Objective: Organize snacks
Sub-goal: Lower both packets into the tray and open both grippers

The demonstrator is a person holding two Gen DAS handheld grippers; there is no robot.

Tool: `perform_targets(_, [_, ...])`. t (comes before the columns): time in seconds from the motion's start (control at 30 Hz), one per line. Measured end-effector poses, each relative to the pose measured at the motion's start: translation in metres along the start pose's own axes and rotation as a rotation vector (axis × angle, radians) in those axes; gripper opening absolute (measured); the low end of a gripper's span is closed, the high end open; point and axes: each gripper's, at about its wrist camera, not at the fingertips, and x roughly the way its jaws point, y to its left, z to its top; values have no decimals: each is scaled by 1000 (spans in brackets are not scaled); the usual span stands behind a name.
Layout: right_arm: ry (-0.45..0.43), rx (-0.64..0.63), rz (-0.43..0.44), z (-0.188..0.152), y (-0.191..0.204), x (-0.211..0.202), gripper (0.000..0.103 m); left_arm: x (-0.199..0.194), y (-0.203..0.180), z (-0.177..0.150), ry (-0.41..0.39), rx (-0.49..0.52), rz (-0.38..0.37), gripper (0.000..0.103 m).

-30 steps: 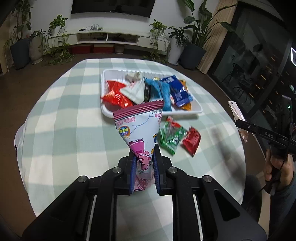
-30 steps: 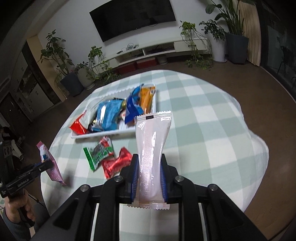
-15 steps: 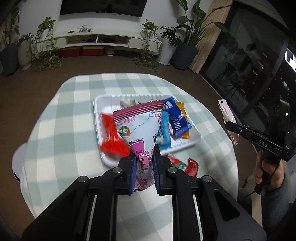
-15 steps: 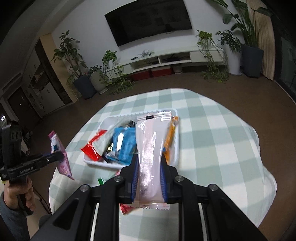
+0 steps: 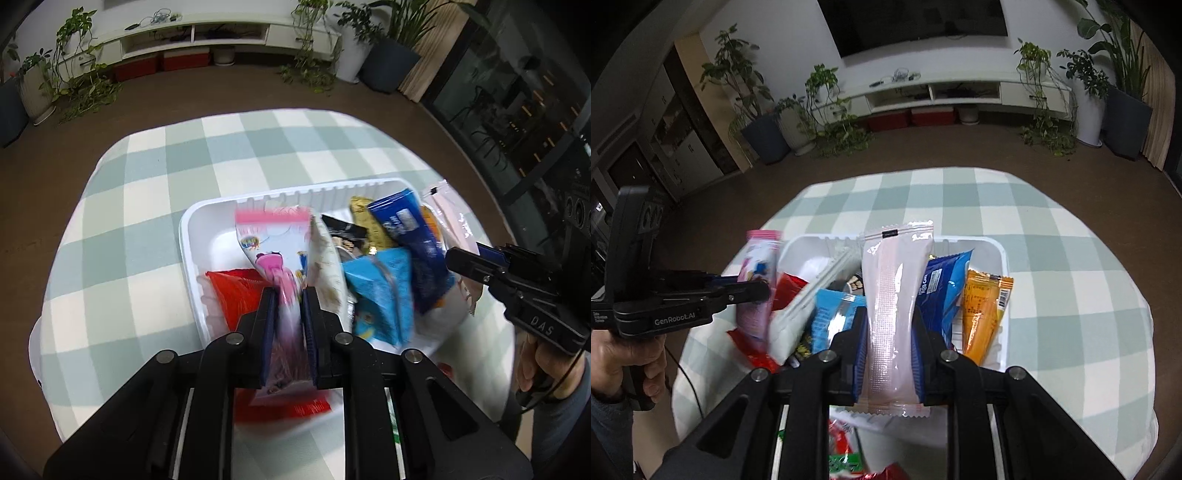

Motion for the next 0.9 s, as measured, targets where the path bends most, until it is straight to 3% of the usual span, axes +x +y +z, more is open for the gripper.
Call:
perform_targets(0.23, [61, -39, -44, -2, 7, 46, 22, 31, 0, 0, 2, 13, 47, 14])
perform_targets(0.53, [73, -35, -67, -4, 7, 62, 25, 34, -6, -6, -29, 23, 92, 19])
perform_targets(0.63, [73, -36, -70, -4, 7, 61, 30, 30, -11, -9, -39, 37, 101, 25])
perform_targets(0.7, [68, -33, -70, -4, 7, 60, 37, 27, -14, -11, -48, 44, 102, 39])
perform_targets(0.77, [52, -28, -66, -3, 7, 54, 45, 21, -17, -14, -63, 50, 121, 44])
perform_targets(0.9, [8, -30, -53, -4, 13, 33, 50, 7, -23, -20, -84, 64, 134, 49])
